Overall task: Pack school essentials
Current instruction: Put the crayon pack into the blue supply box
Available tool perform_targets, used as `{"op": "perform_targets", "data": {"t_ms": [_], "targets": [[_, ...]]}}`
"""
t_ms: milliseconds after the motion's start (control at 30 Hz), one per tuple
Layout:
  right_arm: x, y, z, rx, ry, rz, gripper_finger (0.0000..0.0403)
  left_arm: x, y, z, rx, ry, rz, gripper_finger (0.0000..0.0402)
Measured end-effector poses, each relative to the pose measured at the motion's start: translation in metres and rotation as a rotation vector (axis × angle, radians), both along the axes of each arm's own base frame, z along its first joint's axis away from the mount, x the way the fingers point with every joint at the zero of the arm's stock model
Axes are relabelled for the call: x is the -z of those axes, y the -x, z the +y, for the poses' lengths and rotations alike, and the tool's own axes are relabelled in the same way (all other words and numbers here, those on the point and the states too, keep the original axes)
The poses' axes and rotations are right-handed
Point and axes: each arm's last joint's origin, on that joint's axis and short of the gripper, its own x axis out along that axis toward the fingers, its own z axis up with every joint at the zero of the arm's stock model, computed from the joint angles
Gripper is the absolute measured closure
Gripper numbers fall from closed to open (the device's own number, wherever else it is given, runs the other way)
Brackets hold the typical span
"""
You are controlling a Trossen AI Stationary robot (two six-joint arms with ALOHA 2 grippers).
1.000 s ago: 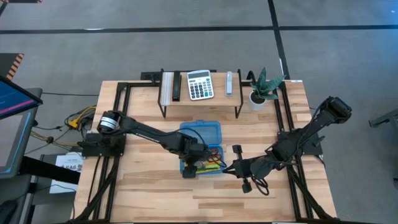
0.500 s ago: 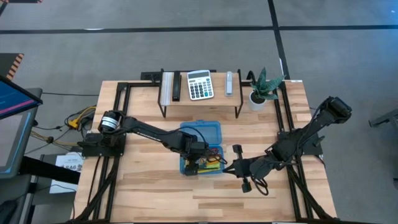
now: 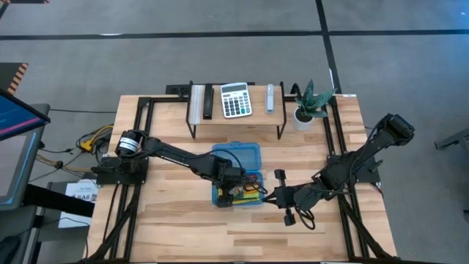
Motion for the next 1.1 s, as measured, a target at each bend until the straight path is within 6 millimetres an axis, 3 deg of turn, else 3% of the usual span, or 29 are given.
{"op": "perform_targets", "data": {"t_ms": [300, 667, 1100], "targets": [[0.0, 0.0, 0.0, 0.004, -0.006, 0.0, 0.0373, 0.0, 0.002, -0.001, -0.006, 0.029, 0.022, 0.0068], [0.0, 0.0, 0.0, 0.004, -0.006, 0.001, 0.0374, -0.031, -0.009, -0.004, 0.041, 0.013, -0.038, 0.0068], [0.002, 0.001, -0.001, 0.005, 0.002, 0.016, 0.0371, -0.033, -0.009, -0.004, 0.054, -0.01, -0.042, 0.0068]]}}
